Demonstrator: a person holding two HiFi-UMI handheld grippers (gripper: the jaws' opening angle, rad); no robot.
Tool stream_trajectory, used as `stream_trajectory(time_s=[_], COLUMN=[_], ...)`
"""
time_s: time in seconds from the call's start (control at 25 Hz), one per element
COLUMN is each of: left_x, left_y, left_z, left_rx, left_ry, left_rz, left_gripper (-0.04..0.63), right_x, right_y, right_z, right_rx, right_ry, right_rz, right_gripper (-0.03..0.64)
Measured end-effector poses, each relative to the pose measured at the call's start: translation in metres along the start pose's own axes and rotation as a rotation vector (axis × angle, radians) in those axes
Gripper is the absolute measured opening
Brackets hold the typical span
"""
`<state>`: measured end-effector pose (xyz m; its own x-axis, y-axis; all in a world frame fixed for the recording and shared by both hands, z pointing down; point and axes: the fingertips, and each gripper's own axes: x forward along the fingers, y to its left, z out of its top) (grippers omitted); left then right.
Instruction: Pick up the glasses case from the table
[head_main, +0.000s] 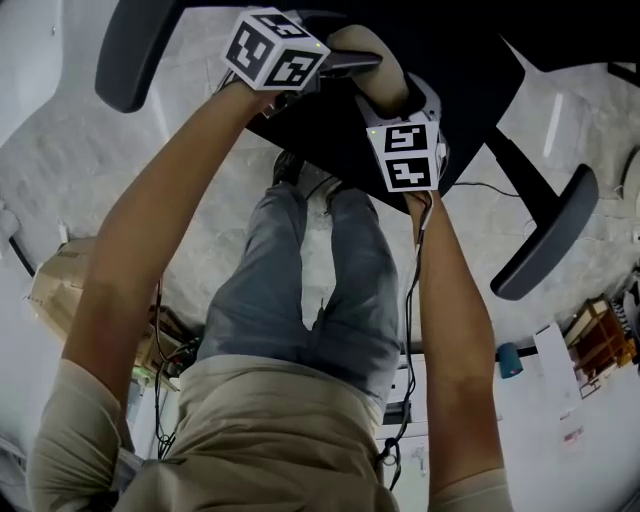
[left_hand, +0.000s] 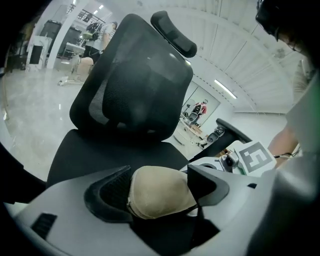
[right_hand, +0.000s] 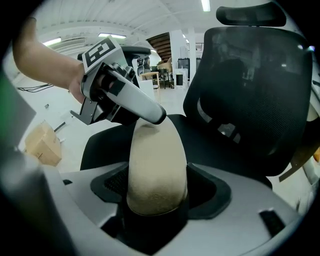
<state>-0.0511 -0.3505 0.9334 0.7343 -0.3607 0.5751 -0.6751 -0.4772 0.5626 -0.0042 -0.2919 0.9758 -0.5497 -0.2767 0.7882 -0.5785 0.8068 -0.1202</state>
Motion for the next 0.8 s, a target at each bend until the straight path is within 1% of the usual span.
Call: stream_trajectory(time_s=[0.24, 0.44, 0.64, 0.8], left_x=[-0.036, -0.069, -0.125, -0.15], left_y=[-0.041, -0.079, -0.129, -0.161], left_z=[0.053, 0.107, 0.14, 0.172], left_rx=[0.046, 0.105, 0.156, 0.193], left_ry=[-0.067, -0.148, -0.206, -0.247], left_rz=[0.004, -0.002, -0.011, -0.016], left_gripper=[0.353, 0.353, 0.353, 0.353], right_x=[-0.054, -0.103, -0.161, -0.2], right_y=[-0.001, -0.007, 0.018, 0.017], right_z=[0.044, 0.088, 0.129, 0.156], right_rx=[0.008, -0.01, -0.023, -0.042], right_ry=[-0.05, -0.124, -0.183, -0.228], right_rz=[-0.044, -0.113, -0.166, -0.201], right_gripper=[0.337, 0.337, 0.339, 0.339])
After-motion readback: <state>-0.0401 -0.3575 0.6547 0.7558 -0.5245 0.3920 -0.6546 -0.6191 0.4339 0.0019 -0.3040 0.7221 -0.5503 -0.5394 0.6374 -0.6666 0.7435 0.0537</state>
